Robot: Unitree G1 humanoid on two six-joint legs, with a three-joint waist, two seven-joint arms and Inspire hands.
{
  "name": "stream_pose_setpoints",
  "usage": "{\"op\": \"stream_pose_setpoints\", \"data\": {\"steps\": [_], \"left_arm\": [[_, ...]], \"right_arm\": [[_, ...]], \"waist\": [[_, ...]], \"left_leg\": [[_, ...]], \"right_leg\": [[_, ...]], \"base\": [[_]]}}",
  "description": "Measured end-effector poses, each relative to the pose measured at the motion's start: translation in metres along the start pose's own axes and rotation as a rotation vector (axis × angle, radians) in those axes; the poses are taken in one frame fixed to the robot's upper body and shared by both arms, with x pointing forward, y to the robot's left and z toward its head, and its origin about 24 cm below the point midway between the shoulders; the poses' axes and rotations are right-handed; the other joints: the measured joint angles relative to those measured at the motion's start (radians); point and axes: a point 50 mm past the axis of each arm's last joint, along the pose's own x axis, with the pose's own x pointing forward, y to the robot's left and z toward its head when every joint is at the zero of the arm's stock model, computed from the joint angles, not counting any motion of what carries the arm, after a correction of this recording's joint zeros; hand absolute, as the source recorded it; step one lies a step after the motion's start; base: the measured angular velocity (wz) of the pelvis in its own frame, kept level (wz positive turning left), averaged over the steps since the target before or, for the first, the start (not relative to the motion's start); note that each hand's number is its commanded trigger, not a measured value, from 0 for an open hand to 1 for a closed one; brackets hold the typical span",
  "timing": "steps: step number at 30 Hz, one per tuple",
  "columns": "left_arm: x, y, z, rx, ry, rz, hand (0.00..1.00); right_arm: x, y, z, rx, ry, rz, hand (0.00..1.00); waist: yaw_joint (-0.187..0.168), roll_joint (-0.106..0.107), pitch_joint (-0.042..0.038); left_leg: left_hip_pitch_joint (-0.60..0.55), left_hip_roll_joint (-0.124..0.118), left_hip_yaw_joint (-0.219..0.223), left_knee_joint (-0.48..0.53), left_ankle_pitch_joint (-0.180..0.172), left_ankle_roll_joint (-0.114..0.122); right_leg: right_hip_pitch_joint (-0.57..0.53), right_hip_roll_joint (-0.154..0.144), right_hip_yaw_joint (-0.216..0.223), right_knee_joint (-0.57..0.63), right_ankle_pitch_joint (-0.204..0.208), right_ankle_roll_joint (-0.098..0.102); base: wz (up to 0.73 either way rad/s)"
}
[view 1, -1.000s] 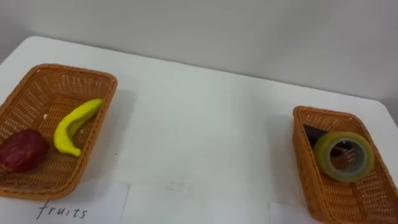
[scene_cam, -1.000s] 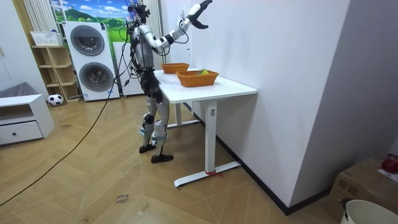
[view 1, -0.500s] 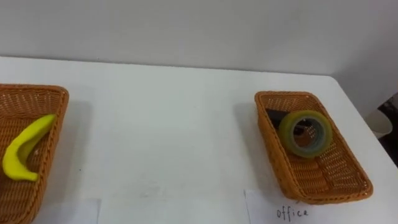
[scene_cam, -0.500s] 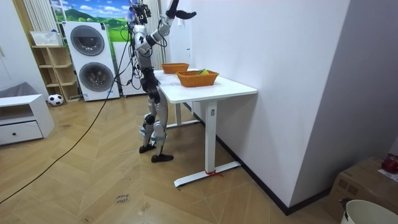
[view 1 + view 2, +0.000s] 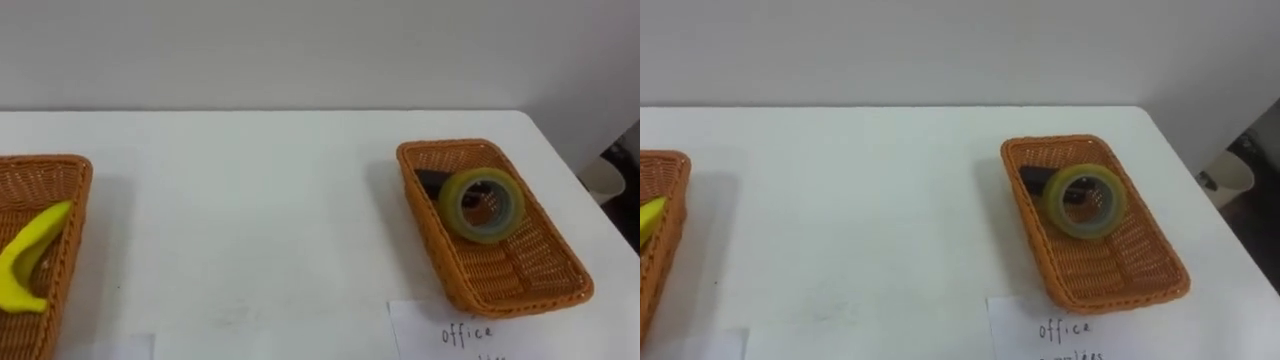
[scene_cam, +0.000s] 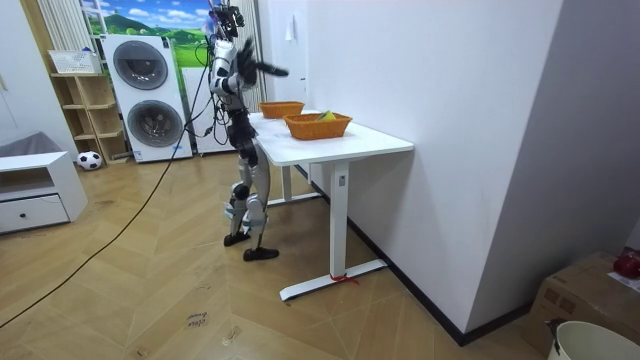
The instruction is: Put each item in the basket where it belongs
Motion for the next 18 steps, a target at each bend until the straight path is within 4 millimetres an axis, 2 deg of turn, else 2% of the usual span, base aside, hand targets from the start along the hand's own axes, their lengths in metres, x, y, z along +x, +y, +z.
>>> {"op": "stream_pose_setpoints", "data": {"steps": [4, 11, 12, 14, 16, 17, 18], "left_arm": [[-0.002, 0.001, -0.002, 0.003, 0.004, 0.002, 0.0], [-0.003, -0.001, 0.0, 0.01, 0.02, -0.028, 0.0], [-0.003, -0.002, 0.001, 0.011, 0.021, -0.033, 0.0], [-0.004, -0.005, 0.002, 0.01, 0.025, -0.05, 0.0], [-0.004, -0.007, 0.001, 0.011, 0.035, -0.068, 0.0], [-0.004, -0.008, 0.001, 0.015, 0.034, -0.082, 0.0], [-0.005, -0.01, 0.001, 0.015, 0.034, -0.087, 0.0]], "right_arm": [[0.005, -0.031, -0.035, 0.055, 0.214, -0.173, 0.0], [-0.001, -0.071, -0.088, -0.048, 0.401, -0.349, 0.0], [-0.005, -0.081, -0.101, -0.073, 0.448, -0.37, 0.0], [-0.016, -0.095, -0.121, -0.108, 0.522, -0.395, 0.0], [-0.04, -0.109, -0.149, -0.192, 0.617, -0.365, 0.0], [-0.052, -0.113, -0.163, -0.24, 0.67, -0.333, 0.0], [-0.056, -0.117, -0.168, -0.263, 0.696, -0.324, 0.0]], "waist": [[-0.008, 0.009, -0.0008], [-0.01, 0.012, -0.0014], [-0.005, 0.017, -0.0042], [0.002, 0.018, -0.0036], [0.009, 0.028, -0.0076], [0.013, 0.032, -0.0071], [0.014, 0.034, -0.0065]], "left_leg": [[-0.018, -0.002, 0.002, 0.003, 0.0, -0.002], [-0.021, -0.002, -0.007, 0.004, 0.001, -0.003], [-0.021, -0.002, -0.01, 0.003, 0.001, -0.003], [-0.021, -0.002, -0.01, 0.002, 0.001, -0.003], [-0.018, -0.003, -0.008, 0.002, 0.001, -0.003], [-0.015, -0.003, -0.004, 0.004, 0.001, -0.003], [-0.014, -0.003, -0.004, 0.003, 0.001, -0.003]], "right_leg": [[-0.017, 0.001, 0.003, 0.0, -0.002, -0.001], [-0.017, -0.003, -0.002, 0.009, -0.005, -0.002], [-0.015, -0.003, -0.003, 0.004, -0.005, -0.001], [-0.016, -0.003, -0.003, 0.007, -0.006, -0.001], [-0.018, -0.002, -0.002, 0.015, -0.01, -0.001], [-0.017, -0.001, -0.001, 0.015, -0.01, -0.001], [-0.017, -0.001, -0.002, 0.015, -0.01, -0.001]], "base": [[-0.02], [0.04], [0.05], [0.0], [-0.03], [-0.06], [-0.04]]}}
